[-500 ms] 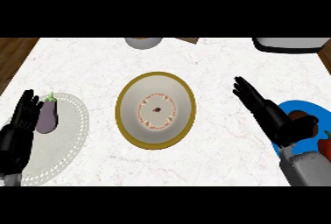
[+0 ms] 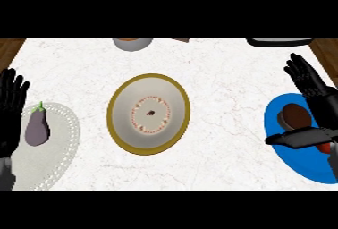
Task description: Pick the bell pepper from the plate and place it in the bowl
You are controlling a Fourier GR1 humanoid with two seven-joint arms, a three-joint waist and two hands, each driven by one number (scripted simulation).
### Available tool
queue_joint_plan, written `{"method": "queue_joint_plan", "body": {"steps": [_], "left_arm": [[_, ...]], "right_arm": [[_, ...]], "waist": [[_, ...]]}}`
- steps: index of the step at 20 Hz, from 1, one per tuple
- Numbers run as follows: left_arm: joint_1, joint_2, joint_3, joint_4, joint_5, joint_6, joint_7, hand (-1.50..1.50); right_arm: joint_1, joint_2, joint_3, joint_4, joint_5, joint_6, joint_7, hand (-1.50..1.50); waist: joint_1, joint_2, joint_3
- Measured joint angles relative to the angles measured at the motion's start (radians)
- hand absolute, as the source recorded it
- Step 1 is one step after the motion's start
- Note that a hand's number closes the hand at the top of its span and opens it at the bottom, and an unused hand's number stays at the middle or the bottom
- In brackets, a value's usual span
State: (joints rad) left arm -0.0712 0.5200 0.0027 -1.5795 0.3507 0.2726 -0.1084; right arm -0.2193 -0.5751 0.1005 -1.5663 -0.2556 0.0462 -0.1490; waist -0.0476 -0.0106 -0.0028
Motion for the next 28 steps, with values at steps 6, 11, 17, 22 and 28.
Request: {"method": "queue_joint_plan", "body": {"steps": [6, 11, 17, 22, 28], "left_arm": [[-0.068, 0.004, 0.017, 0.033, 0.017, -0.026, 0.029, 0.0], [-0.082, 0.006, 0.031, 0.055, 0.022, -0.046, 0.031, 0.0], [-0.091, 0.0, 0.039, 0.076, 0.019, -0.061, 0.021, 0.0], [-0.093, -0.006, 0.041, 0.078, 0.014, -0.064, 0.021, 0.0], [-0.113, -0.023, 0.038, 0.087, 0.005, -0.07, 0.027, 0.0]], "right_arm": [[0.229, -0.008, -0.04, -0.14, 0.196, -0.18, -0.171, -1.5], [0.397, -0.132, -0.127, -0.306, 0.286, -0.206, -0.105, -1.5], [0.514, -0.321, -0.285, -0.452, 0.303, -0.123, 0.143, -1.5], [0.612, -0.484, -0.381, -0.512, 0.274, 0.056, 0.288, -1.5], [0.682, -0.587, -0.478, -0.537, 0.23, 0.271, 0.374, -1.5]], "waist": [[0.0, 0.004, 0.002], [0.001, 0.003, 0.001], [0.003, 0.003, -0.001], [0.002, 0.003, -0.001], [0.016, 0.006, 0.0]]}}
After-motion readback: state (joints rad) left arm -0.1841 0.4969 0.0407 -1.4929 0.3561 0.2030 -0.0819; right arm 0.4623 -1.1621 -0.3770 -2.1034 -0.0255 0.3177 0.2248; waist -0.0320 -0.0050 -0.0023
